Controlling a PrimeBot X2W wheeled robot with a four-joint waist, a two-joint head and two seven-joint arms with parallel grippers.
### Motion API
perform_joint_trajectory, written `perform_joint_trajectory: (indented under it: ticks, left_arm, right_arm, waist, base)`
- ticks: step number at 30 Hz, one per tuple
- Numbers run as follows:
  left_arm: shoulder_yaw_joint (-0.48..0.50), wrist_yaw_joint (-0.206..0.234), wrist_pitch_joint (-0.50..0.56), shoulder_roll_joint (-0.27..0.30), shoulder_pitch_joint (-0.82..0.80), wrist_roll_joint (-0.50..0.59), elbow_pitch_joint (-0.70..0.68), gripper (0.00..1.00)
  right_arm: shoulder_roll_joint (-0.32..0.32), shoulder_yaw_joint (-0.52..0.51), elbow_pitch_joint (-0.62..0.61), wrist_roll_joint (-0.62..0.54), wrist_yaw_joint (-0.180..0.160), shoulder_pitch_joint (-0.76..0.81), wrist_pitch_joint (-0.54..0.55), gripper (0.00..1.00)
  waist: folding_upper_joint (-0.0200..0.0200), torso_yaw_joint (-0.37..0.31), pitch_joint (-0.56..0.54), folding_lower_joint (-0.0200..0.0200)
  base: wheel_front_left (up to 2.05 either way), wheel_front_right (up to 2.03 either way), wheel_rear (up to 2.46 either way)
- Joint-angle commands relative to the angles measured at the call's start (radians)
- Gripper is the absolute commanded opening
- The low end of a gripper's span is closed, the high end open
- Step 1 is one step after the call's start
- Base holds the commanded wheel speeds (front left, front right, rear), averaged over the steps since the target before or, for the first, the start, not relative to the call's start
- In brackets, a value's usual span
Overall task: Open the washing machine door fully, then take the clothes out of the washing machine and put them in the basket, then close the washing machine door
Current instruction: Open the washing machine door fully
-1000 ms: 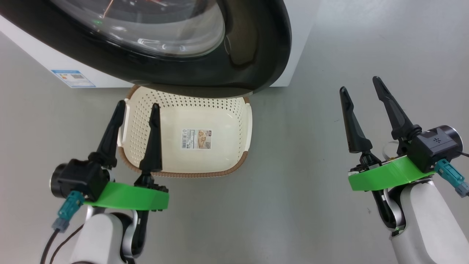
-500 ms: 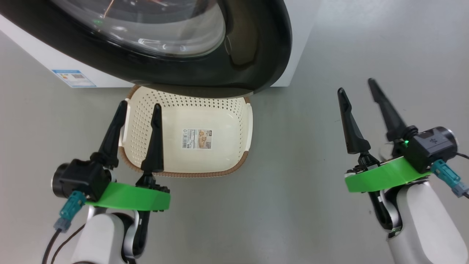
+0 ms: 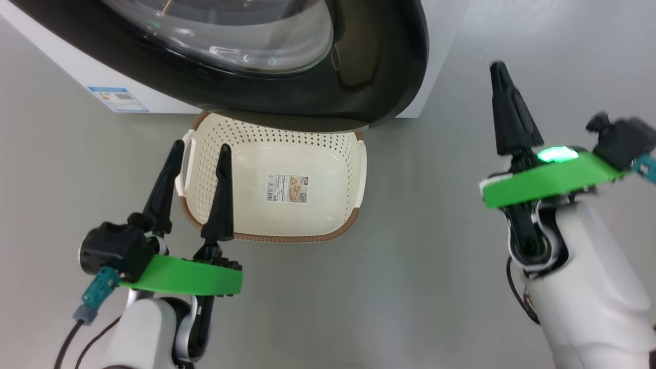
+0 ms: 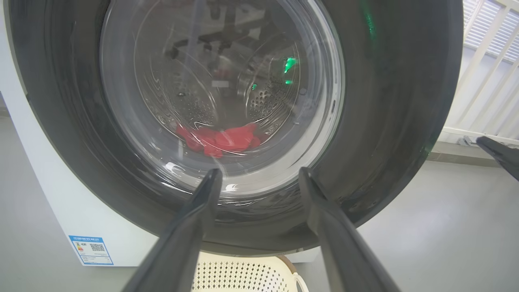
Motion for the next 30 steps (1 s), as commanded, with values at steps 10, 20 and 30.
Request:
perform_joint_trajectory:
  ticks: [10, 20, 30]
  left_arm:
    - [0.022, -0.003, -0.008, 0.019, 0.002, -0.004, -0.031, 1.00]
    - [0.024, -0.005, -0.008, 0.019, 0.002, 0.010, -0.027, 1.00]
    - [0.019, -0.006, -0.008, 0.019, -0.007, 0.013, -0.024, 1.00]
  right_arm:
    - [-0.068, 0.040, -0.007, 0.527, 0.003, -0.196, 0.279, 0.00]
    - [-0.107, 0.024, 0.203, 0.886, 0.003, -0.415, 0.732, 0.00]
    - [-0.093, 0.021, 0.421, 0.987, 0.003, -0.585, 0.898, 0.00]
  waist:
    - [0.0000, 0.030, 0.016, 0.0000]
    - [0.0000, 0.041, 0.025, 0.0000]
    - [0.0000, 0.051, 0.039, 0.0000]
  base:
    - [0.00, 0.00, 0.00]
    - [0.00, 0.00, 0.00]
    - [0.00, 0.00, 0.00]
